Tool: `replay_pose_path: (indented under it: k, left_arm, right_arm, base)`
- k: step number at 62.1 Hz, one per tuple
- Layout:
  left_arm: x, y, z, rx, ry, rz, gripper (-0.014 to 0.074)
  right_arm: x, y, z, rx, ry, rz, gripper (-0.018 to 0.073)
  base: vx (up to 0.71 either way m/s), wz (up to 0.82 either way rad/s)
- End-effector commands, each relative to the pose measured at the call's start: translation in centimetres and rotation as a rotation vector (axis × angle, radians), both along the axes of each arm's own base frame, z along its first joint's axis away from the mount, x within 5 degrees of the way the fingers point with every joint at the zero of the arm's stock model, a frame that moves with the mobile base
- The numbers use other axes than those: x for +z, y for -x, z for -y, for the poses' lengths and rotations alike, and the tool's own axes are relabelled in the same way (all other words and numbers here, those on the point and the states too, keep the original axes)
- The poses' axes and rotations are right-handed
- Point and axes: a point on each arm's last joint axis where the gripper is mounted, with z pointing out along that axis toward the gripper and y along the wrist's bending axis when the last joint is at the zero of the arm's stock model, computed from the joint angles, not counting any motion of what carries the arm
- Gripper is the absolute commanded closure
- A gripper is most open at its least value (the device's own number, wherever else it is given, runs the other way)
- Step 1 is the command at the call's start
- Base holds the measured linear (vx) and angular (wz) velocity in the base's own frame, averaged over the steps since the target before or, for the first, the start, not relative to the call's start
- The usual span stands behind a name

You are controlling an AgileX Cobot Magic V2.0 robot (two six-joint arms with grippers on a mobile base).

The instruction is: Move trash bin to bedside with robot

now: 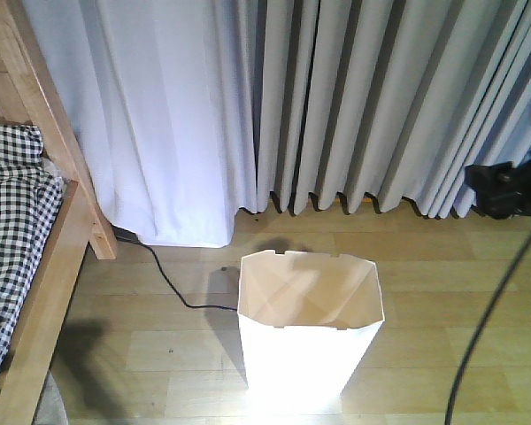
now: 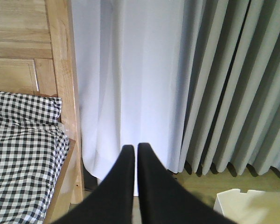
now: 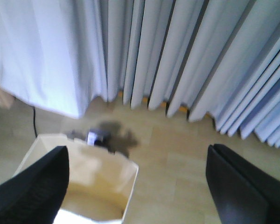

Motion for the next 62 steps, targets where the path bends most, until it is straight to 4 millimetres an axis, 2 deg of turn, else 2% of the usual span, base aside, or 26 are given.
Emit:
replay_pose_path:
  k: [1, 15, 29, 34, 41, 56, 62]
  left_arm:
    - [0.3, 0.0, 0.0, 0.004, 0.01, 0.071, 0.0602]
    - [0.3, 0.0, 0.0, 0.004, 0.01, 0.071, 0.0602]
    - [0.3, 0.0, 0.0, 0.004, 0.01, 0.071, 0.0602]
    - [0.3, 0.0, 0.0, 0.004, 0.01, 0.071, 0.0602]
    - [0.3, 0.0, 0.0, 0.004, 0.01, 0.071, 0.0602]
    - [0.3, 0.0, 0.0, 0.004, 0.01, 0.071, 0.0602]
    - [0.3, 0.0, 0.0, 0.004, 0.01, 0.071, 0.0602]
  right_arm:
    - [2.3, 2.5, -0.1, -0.042, -0.012, 0.132, -0.0022]
    - [3.3, 9.0, -1.1, -0.059, -0.021, 0.337, -0.0022]
    - [2.2, 13.2, -2.1, -0.034, -0.061, 0.45, -0.0022]
    - [2.5, 14.4, -2.4, -0.011, -0.064, 0.499, -0.0022]
    - [2.6, 15.3, -2.8, 0.019, -0.081, 0.519, -0.0022]
    - [2.6, 15.4, -2.9, 0.029, -0.08, 0.514, -0.0022]
    - [2.7, 15.3, -2.6, -0.002, -0.074, 0.526, 0.0033]
  base:
    - [0.0, 0.0]
    - [0.0, 0.0]
    - [0.0, 0.0]
    - [0.0, 0.0]
    - [0.0, 0.0]
    - [0.0, 0.0]
    - [0.0, 0.0]
